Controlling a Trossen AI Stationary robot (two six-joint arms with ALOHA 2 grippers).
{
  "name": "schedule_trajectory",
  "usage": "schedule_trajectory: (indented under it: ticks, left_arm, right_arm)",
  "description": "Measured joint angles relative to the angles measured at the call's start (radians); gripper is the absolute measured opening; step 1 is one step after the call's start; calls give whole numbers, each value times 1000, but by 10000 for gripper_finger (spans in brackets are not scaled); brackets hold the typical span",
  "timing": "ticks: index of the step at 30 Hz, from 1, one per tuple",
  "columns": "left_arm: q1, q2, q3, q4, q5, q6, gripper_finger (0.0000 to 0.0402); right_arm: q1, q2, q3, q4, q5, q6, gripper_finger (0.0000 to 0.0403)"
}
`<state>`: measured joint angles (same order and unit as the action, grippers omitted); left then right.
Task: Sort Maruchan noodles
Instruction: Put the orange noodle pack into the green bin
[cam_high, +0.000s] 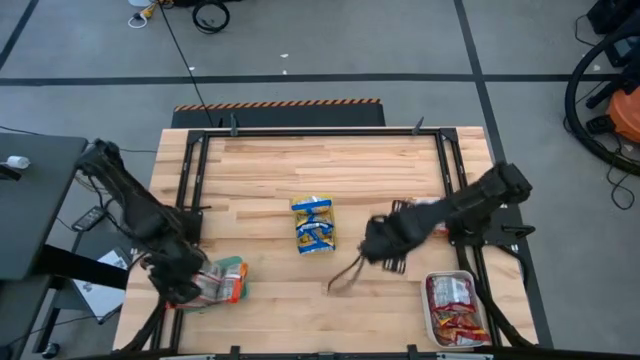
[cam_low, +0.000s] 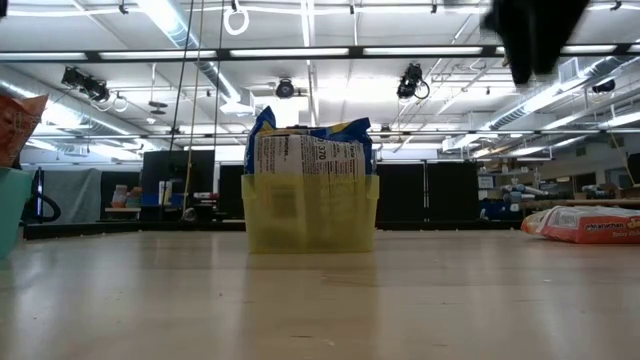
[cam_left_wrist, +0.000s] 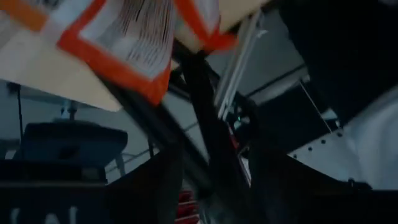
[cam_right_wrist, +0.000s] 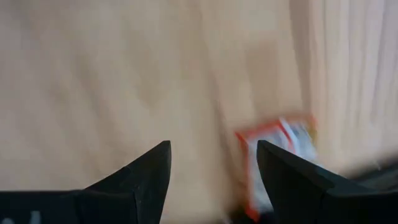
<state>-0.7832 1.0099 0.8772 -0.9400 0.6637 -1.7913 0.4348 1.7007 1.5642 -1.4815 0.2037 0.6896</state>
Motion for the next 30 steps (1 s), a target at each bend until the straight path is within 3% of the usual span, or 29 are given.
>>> schedule_trajectory:
  ticks: [3, 9, 11, 13, 17, 21, 25, 30]
  left_arm:
    - [-59, -88, 14, -10, -118, -12, 187]
    - [-140, -217, 29, 2, -748, 148, 181]
    - [-140, -243, 29, 17, -879, 224, 181]
    - [-135, -266, 29, 15, -929, 253, 181]
    - [-109, -300, 29, 88, -927, 316, 181]
    - [-100, -312, 29, 294, -1061, 629, 180]
    - [-100, -311, 29, 465, -1238, 967, 181]
    - [-99, -311, 29, 515, -1348, 1136, 181]
  right_arm:
    - [-93, -37, -185, -7, -78, -122, 242]
    - [-301, -144, -471, 113, -150, -240, 239]
    - [-382, -156, -530, 128, -157, -286, 232]
    - [-449, -155, -563, 139, -157, -349, 220]
    - [-528, -155, -610, 170, -153, -503, 189]
    - [-548, -149, -657, 254, -153, -610, 158]
    - [-549, -149, -699, 345, -147, -580, 125]
    - [-546, -150, -714, 352, -126, -505, 51]
